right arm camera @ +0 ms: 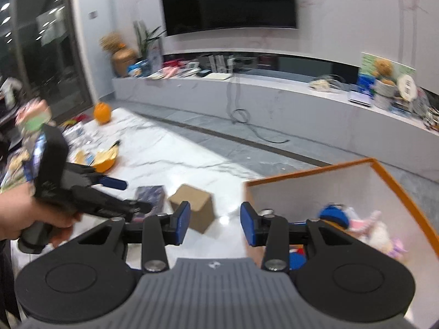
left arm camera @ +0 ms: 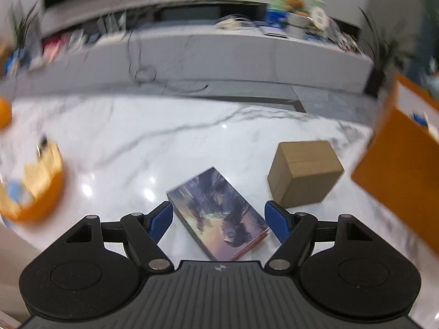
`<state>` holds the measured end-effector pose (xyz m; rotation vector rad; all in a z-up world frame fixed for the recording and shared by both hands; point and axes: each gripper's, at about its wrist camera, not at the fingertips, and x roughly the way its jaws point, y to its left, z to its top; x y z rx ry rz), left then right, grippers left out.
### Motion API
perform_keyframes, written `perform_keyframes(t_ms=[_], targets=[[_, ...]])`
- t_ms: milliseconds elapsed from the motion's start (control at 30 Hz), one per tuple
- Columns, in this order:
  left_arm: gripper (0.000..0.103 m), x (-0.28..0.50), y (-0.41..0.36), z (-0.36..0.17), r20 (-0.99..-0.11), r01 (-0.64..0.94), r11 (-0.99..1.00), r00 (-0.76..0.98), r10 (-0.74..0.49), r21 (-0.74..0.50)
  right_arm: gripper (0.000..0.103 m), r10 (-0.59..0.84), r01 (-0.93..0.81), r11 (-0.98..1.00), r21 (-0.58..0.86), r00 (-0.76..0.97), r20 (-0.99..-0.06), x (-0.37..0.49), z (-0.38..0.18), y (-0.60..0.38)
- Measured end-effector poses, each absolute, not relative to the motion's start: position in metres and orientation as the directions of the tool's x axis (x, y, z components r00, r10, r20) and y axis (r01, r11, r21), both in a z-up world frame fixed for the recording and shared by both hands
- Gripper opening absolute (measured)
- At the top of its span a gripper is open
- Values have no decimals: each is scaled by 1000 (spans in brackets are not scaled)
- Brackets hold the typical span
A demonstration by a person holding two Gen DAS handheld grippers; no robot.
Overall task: Organize objects
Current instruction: 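Move left gripper to the illustrated book while right gripper moves to cardboard cube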
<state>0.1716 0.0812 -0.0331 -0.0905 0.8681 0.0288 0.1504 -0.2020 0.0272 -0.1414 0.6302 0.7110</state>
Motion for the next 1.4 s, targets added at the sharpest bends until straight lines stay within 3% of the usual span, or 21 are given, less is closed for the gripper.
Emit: perform_keyframes(t_ms=[67,200,433,700,900,967,1233,1333,1400], targets=[[88,175,85,-36,-762,-94,988,647,-36,-126,43,567,-667,741,75,562,-602,148,21,-189],[90,180,83,-45,-760,-137,989,648,54,-47,43,571,-689,721,72,532,-626,146,9,-176],[92,180,90,-52,-767,-127,988,642,15,-88,45,565,-692,718,71,520,-641,144,1,-174],[86,181,95,-54,-796,-101,988,604,-35,-120,50,556,-697,716,47,527,-643,140,0,-168],[69,157,93,-53,-827,-91,995,563,16,-43,52,539,-700,714,6,544,-642,138,-2,-156],[68,145,89,-54,-829,-75,997,557,45,4,55,529,-696,718,-10,556,-641,136,-4,-149],[68,111,89,-51,-811,-128,991,583,49,-32,59,380,-543,839,-21,614,-692,143,-27,-124],[68,103,90,-49,-804,-154,986,593,46,-57,71,352,-468,883,27,624,-697,153,-35,-112],[68,99,92,-48,-803,-167,982,595,33,-84,85,307,-414,910,9,661,-685,157,-37,-100]])
